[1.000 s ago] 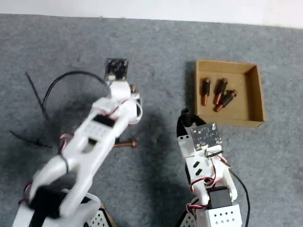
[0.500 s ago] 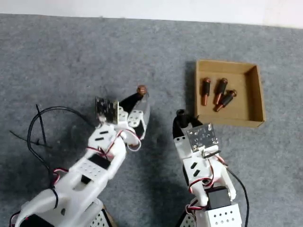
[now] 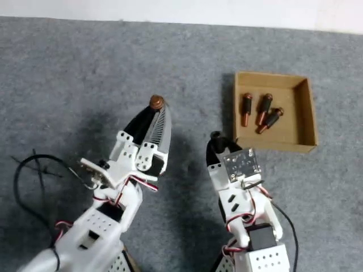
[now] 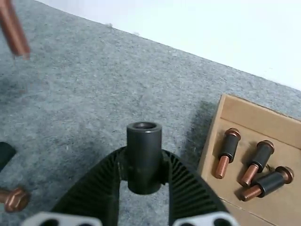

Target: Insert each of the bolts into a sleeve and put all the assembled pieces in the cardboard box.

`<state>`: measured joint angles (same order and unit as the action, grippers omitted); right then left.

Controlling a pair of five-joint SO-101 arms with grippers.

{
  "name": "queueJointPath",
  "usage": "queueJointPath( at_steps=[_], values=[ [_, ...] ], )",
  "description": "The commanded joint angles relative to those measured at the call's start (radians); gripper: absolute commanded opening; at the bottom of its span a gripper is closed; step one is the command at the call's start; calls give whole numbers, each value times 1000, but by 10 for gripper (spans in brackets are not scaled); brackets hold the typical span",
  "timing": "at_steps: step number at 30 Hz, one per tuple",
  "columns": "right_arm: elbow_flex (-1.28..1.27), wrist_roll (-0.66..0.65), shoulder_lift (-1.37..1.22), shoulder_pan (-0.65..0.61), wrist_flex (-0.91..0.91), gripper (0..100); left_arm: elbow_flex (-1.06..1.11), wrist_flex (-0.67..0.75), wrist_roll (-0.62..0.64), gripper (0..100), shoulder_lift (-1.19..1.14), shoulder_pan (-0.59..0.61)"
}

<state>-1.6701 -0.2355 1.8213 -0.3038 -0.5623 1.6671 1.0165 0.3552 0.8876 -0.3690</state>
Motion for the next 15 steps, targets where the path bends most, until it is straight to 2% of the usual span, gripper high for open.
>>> queueJointPath(
  at_steps=[1,5,10,15],
  values=[
    [-96,6,15,-7,33,9,19,-49,8,9,93,-45],
    [-96,8,15,-8,33,9,19,-149,8,9,128,-139],
    [-96,5,15,-74,30,9,22,-276,8,8,180,-266],
    [-96,3,15,-81,30,9,25,-325,6,7,260,-268]
  ],
)
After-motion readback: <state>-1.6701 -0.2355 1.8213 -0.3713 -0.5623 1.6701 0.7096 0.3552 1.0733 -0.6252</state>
